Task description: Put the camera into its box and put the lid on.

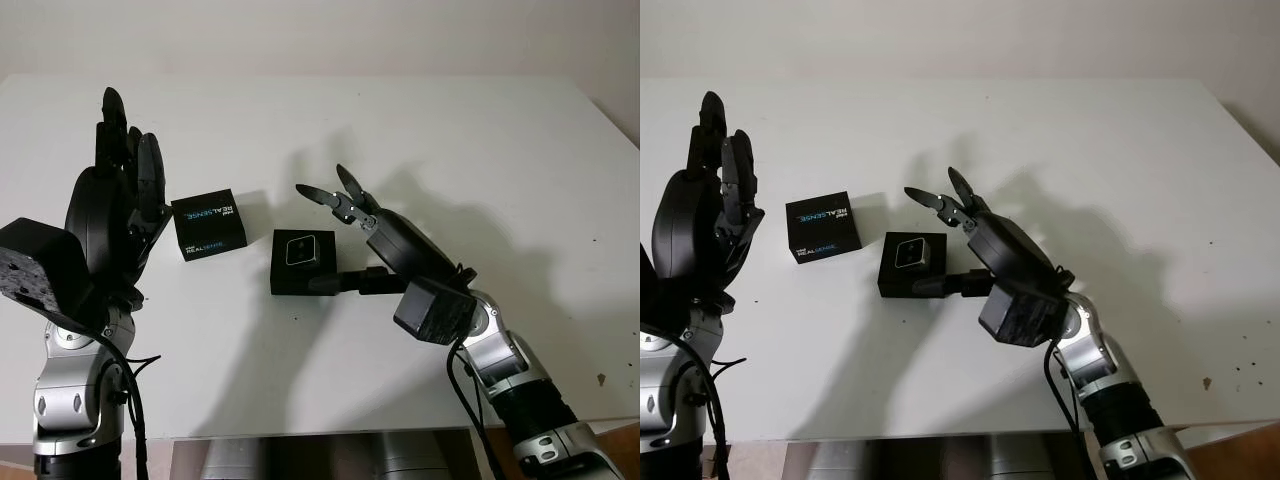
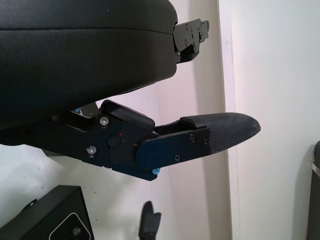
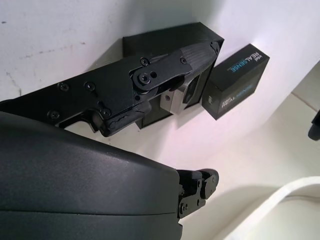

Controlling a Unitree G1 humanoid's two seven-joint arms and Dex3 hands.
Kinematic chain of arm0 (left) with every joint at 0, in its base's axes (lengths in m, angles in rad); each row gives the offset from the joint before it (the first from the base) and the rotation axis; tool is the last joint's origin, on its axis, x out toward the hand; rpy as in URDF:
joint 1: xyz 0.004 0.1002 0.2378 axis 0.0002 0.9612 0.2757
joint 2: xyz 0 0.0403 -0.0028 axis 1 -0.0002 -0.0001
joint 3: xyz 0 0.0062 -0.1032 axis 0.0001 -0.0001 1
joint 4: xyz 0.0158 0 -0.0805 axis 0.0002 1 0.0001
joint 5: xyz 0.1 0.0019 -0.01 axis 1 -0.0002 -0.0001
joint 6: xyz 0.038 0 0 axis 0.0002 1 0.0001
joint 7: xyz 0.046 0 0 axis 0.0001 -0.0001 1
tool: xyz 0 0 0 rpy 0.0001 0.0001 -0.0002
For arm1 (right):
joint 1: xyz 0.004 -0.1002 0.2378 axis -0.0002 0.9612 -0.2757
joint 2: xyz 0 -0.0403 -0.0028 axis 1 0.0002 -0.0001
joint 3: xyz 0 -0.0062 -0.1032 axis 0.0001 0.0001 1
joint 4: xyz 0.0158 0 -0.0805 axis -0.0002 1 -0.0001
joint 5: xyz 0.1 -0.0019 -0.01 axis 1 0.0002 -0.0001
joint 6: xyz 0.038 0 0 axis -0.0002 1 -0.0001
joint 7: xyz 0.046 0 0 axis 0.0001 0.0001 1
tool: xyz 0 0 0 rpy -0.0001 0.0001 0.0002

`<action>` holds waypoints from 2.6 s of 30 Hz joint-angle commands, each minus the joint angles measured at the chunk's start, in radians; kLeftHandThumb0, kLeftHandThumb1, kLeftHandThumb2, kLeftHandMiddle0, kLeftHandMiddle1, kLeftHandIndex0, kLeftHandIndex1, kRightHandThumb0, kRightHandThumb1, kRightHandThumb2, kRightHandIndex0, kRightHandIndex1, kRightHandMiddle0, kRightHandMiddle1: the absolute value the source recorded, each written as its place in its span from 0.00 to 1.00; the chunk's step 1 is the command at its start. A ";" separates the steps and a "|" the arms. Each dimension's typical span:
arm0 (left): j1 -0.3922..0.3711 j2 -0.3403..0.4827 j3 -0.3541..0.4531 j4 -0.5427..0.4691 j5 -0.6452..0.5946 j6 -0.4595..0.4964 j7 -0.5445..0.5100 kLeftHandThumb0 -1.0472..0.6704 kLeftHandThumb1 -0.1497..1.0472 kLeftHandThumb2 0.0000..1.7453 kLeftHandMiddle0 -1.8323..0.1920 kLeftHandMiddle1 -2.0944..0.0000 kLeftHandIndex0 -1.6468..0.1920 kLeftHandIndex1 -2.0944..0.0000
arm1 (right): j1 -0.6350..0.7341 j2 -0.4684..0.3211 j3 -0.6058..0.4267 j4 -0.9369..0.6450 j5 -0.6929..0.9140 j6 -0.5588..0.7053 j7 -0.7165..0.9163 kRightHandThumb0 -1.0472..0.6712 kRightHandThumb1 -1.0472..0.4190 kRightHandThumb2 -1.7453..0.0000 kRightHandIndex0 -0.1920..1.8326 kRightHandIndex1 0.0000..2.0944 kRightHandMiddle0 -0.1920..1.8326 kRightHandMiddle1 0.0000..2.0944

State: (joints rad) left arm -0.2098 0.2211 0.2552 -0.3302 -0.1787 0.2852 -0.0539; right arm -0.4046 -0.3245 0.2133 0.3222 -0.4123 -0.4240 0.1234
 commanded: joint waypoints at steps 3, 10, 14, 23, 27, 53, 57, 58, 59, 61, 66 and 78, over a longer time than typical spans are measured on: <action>0.004 0.010 0.003 -0.019 0.001 0.007 -0.001 0.16 1.00 0.36 1.00 1.00 1.00 1.00 | 0.012 -0.024 -0.010 -0.075 -0.036 0.005 -0.027 0.20 0.08 0.97 0.00 0.00 0.07 0.04; -0.001 0.015 0.004 -0.014 -0.003 0.008 -0.005 0.16 1.00 0.36 1.00 1.00 1.00 1.00 | 0.040 -0.106 0.041 -0.164 -0.197 -0.038 -0.042 0.17 0.00 0.86 0.03 0.02 0.08 0.03; -0.002 0.019 0.003 -0.011 -0.002 0.004 -0.010 0.16 1.00 0.36 1.00 1.00 1.00 1.00 | 0.039 -0.144 0.075 -0.190 -0.285 -0.040 -0.036 0.16 0.00 0.74 0.01 0.02 0.06 0.02; 0.001 0.020 0.006 -0.016 -0.004 0.002 -0.015 0.16 1.00 0.36 1.00 1.00 1.00 1.00 | 0.020 -0.150 0.120 -0.155 -0.355 -0.057 -0.067 0.13 0.00 0.67 0.01 0.03 0.08 0.03; 0.002 0.019 0.007 -0.023 -0.005 0.007 -0.015 0.16 1.00 0.36 1.00 1.00 1.00 1.00 | 0.008 -0.153 0.147 -0.131 -0.381 -0.053 -0.058 0.13 0.00 0.66 0.01 0.02 0.09 0.03; 0.053 0.034 0.035 -0.118 -0.020 0.060 -0.030 0.17 1.00 0.35 1.00 1.00 1.00 1.00 | 0.186 -0.181 0.139 -0.157 -0.349 0.055 -0.069 0.13 0.00 0.64 0.00 0.02 0.10 0.03; 0.056 0.035 0.035 -0.123 -0.023 0.060 -0.032 0.17 1.00 0.35 1.00 1.00 1.00 1.00 | 0.203 -0.190 0.145 -0.160 -0.352 0.054 -0.067 0.12 0.00 0.64 0.01 0.02 0.12 0.03; 0.057 0.036 0.035 -0.121 -0.023 0.058 -0.032 0.17 1.00 0.35 1.00 1.00 1.00 1.00 | 0.207 -0.188 0.145 -0.158 -0.345 0.052 -0.065 0.12 0.00 0.64 0.01 0.02 0.12 0.03; 0.057 0.036 0.034 -0.119 -0.022 0.057 -0.031 0.17 1.00 0.35 1.00 1.00 1.00 1.00 | 0.210 -0.189 0.147 -0.158 -0.344 0.051 -0.063 0.12 0.00 0.64 0.01 0.02 0.12 0.03; 0.056 0.035 0.032 -0.117 -0.020 0.055 -0.028 0.17 1.00 0.35 1.00 1.00 1.00 1.00 | 0.214 -0.188 0.151 -0.162 -0.344 0.053 -0.060 0.12 0.00 0.65 0.01 0.02 0.12 0.03; 0.054 0.031 0.031 -0.111 -0.022 0.051 -0.027 0.17 1.00 0.35 1.00 1.00 1.00 1.00 | 0.211 -0.183 0.155 -0.162 -0.343 0.056 -0.048 0.12 0.00 0.64 0.01 0.02 0.11 0.03; 0.012 0.061 0.051 -0.065 -0.007 0.024 -0.017 0.18 1.00 0.32 1.00 1.00 1.00 1.00 | 0.127 -0.034 -0.022 -0.080 0.144 -0.012 -0.024 0.15 0.00 0.73 0.02 0.03 0.05 0.02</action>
State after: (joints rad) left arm -0.1742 0.2732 0.2919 -0.3978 -0.1954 0.3226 -0.0776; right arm -0.2508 -0.3735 0.2151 0.2403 -0.3056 -0.4385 0.0891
